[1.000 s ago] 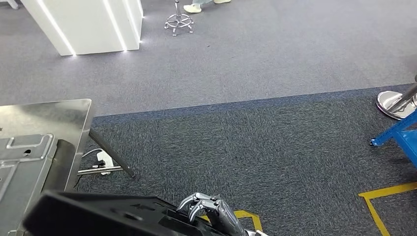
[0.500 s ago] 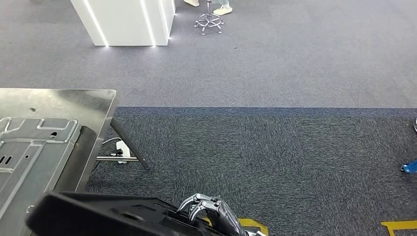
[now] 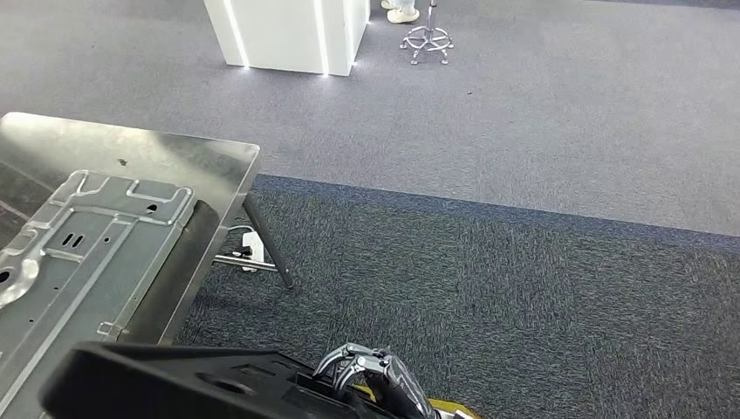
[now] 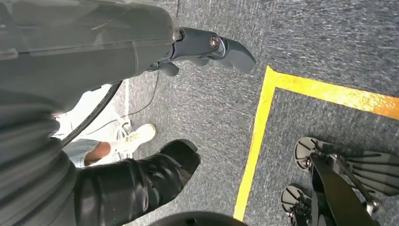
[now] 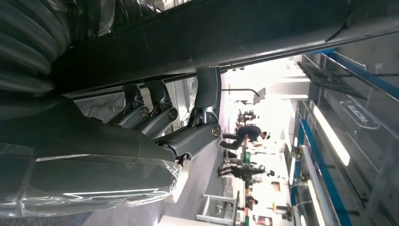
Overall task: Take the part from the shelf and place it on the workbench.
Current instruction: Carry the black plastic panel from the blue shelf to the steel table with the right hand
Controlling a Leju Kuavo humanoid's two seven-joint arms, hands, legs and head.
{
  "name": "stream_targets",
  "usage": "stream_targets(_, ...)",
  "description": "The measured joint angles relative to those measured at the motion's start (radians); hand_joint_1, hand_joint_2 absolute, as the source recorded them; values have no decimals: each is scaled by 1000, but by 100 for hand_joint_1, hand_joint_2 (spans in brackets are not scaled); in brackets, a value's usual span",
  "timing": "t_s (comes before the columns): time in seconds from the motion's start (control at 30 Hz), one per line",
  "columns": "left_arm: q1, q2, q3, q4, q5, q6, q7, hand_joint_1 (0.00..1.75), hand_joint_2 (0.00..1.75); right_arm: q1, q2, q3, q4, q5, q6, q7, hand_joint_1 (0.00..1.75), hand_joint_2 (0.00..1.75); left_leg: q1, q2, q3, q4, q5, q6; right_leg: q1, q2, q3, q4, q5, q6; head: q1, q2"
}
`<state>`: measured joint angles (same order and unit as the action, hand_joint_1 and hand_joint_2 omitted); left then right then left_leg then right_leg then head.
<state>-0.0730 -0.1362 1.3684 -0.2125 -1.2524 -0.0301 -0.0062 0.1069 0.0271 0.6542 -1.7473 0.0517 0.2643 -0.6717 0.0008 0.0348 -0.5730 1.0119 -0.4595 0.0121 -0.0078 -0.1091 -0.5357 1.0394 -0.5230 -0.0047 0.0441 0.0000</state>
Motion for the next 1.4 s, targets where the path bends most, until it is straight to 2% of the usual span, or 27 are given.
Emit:
stream_targets(0.07, 0, 0, 0, 0, 0, 0, 0, 0, 175, -1, -1, 0, -3, 1, 0, -1, 175, 175, 6, -20, 12, -17, 10, 11, -2, 44, -14, 45, -34, 8, 1, 0)
stream_targets(0.13, -2, 0, 0, 0, 0, 0, 0, 0, 175, 2, -2, 0, -5, 2, -1, -1, 175, 175, 9, -39, 13, -20, 14, 18, -5, 92, -70, 161, -95, 11, 1, 0)
stream_targets(0.17, -2, 0, 0, 0, 0, 0, 0, 0, 175, 4, -3, 0, -5, 2, -1, -1, 175, 175, 8, -51, 12, -19, 14, 19, -5, 102, -102, 221, -116, 12, 1, 0)
stream_targets(0.2, -2, 0, 0, 0, 0, 0, 0, 0, 175, 5, -4, 0, -5, 2, -1, 0, 175, 175, 8, -64, 11, -17, 13, 19, -6, 106, -123, 255, -118, 13, 1, 0)
stream_targets(0.23, -2, 0, 0, 0, 0, 0, 0, 0, 175, 6, -5, 0, -5, 2, -1, 0, 175, 175, 8, -78, 11, -14, 12, 18, -6, 108, -128, 253, -100, 14, 1, 0)
stream_targets(0.27, -2, 0, 0, 0, 0, 0, 0, 0, 175, 6, -5, 0, -5, 2, -2, 0, 175, 175, 8, -92, 11, -10, 10, 17, -7, 111, -114, 212, -63, 14, 1, 0)
stream_targets(0.33, -2, 0, 0, 0, 0, 0, 0, 0, 175, 6, -5, 0, -6, 2, -3, 0, 175, 175, 8, -117, 8, 3, 2, 10, -11, 141, -63, 85, 6, 13, 1, 0)
stream_targets(0.4, -1, 0, 0, 0, 0, 0, 0, 0, 175, 9, -6, 0, -7, 2, -3, 0, 175, 175, 8, -137, -1, 14, -2, -1, -11, 166, -39, 21, 27, 9, 1, 0)
stream_targets(0.47, 2, 0, 0, 0, 0, 0, 0, 0, 175, 11, -6, 0, -10, 3, -4, 0, 175, 175, 10, -153, -9, 14, 0, -13, -7, 156, -39, 16, 27, -1, 0, 0)
stream_targets(0.5, 3, -1, 0, 0, 0, 0, 0, 0, 175, 11, -6, 0, -11, 3, -5, 0, 175, 175, 12, -150, -10, 15, -1, -19, -7, 146, -37, 11, 29, -7, 0, 0)
stream_targets(0.57, 2, -2, 0, 0, 0, 0, 0, 0, 175, 11, -6, 0, -14, 3, -6, 0, 175, 175, 12, -111, -28, 56, -26, -28, -10, 123, -29, 0, 32, -20, 0, 0)
stream_targets(0.63, -1, -3, 0, 0, 0, 0, 0, 0, 175, 13, -6, 0, -17, 3, -8, -1, 175, 175, 12, -62, -84, 169, -86, -36, -9, 97, -25, -4, 31, -28, -1, 0)
stream_targets(0.7, -2, -3, 0, 0, -1, 0, 0, 0, 175, 15, -6, 0, -18, 3, -11, 0, 175, 175, 15, -47, -139, 275, -124, -42, -6, 71, -25, -3, 28, -30, -1, 0)
stream_targets(0.73, -1, -3, 0, 0, -1, 0, 0, 0, 175, 15, -6, 0, -18, 3, -12, 0, 175, 175, 15, -44, -144, 283, -116, -43, -6, 58, -24, -3, 27, -29, -1, 0)
stream_targets(0.77, 0, -3, 0, 0, -1, 0, 0, 0, 175, 15, -6, 0, -18, 3, -12, 0, 175, 175, 16, -39, -128, 250, -91, -43, -6, 47, -22, -3, 25, -28, -1, 0)
stream_targets(0.83, 1, -3, 0, 0, -2, 0, 0, 0, 175, 15, -6, 0, -19, 4, -13, 0, 175, 175, 14, -3, -58, 116, -27, -38, -4, 27, -15, -3, 20, -22, -1, 0)
stream_targets(0.9, -1, -3, 0, 0, -2, 0, 0, 0, 175, 15, -6, 0, -20, 4, -13, 0, 175, 175, 8, 29, -11, 24, 2, -25, 1, 11, -8, -3, 15, -11, 0, 0)
stream_targets(0.93, -2, -3, 0, 0, -2, 0, 0, 0, 175, 15, -6, 0, -21, 5, -13, 0, 175, 175, 4, 32, -9, 13, 1, -19, 2, 3, -6, -5, 13, -6, 0, 0)
stream_targets(1.0, -1, -3, 0, 0, -2, 0, 0, 0, 175, 14, -7, 0, -23, 5, -13, 0, 175, 175, 5, 10, -9, 6, 5, -6, 0, -8, 1, -8, 11, 7, 0, 0)
stream_targets(1.03, -1, -3, 0, 0, -3, 0, 0, 0, 175, 14, -7, 0, -24, 5, -14, 0, 175, 175, 7, -1, -6, 0, 8, 1, -2, 3, 2, -1, 2, 12, 0, 0)
stream_targets(1.1, -2, -3, 0, 0, -5, 0, 0, 0, 175, 14, -8, 0, -27, 7, -14, 0, 175, 175, 11, -22, 4, -12, 17, 15, -5, 55, -23, 68, -45, 17, 1, 0)
stream_targets(1.13, -2, -3, 0, 0, -6, 0, 0, 0, 175, 16, -10, 0, -27, 7, -14, 0, 175, 175, 10, -31, 3, -13, 18, 19, -6, 82, -52, 131, -77, 17, 1, 0)
stream_targets(1.2, -3, -3, 0, 0, -8, 0, 0, 0, 175, 20, -13, 0, -28, 7, -15, 0, 175, 175, 7, -56, 2, -12, 20, 22, -5, 104, -116, 249, -118, 17, 1, 0)
stream_targets(1.23, -3, -3, 0, 0, -9, 0, 0, 0, 175, 21, -15, 0, -28, 7, -15, 0, 175, 175, 6, -70, 2, -11, 19, 23, -5, 107, -132, 268, -110, 16, 1, 0)
stream_targets(1.27, -2, -3, 0, 0, -10, 1, 0, 0, 175, 22, -17, 0, -28, 7, -16, 0, 175, 175, 5, -84, 3, -8, 18, 23, -5, 110, -129, 248, -82, 15, 1, 0)
stream_targets(1.33, -2, -3, -1, 0, -12, 2, 0, 0, 175, 24, -19, 0, -29, 7, -17, 0, 175, 175, 5, -111, 4, -2, 14, 20, -6, 135, -83, 123, -3, 7, 2, 0)
stream_targets(1.4, -3, -5, -1, 0, -12, 3, 0, 0, 175, 26, -21, 0, -31, 7, -17, 0, 175, 175, 4, -133, -2, 8, 9, 11, -4, 164, -47, 25, 38, 3, 1, 0)
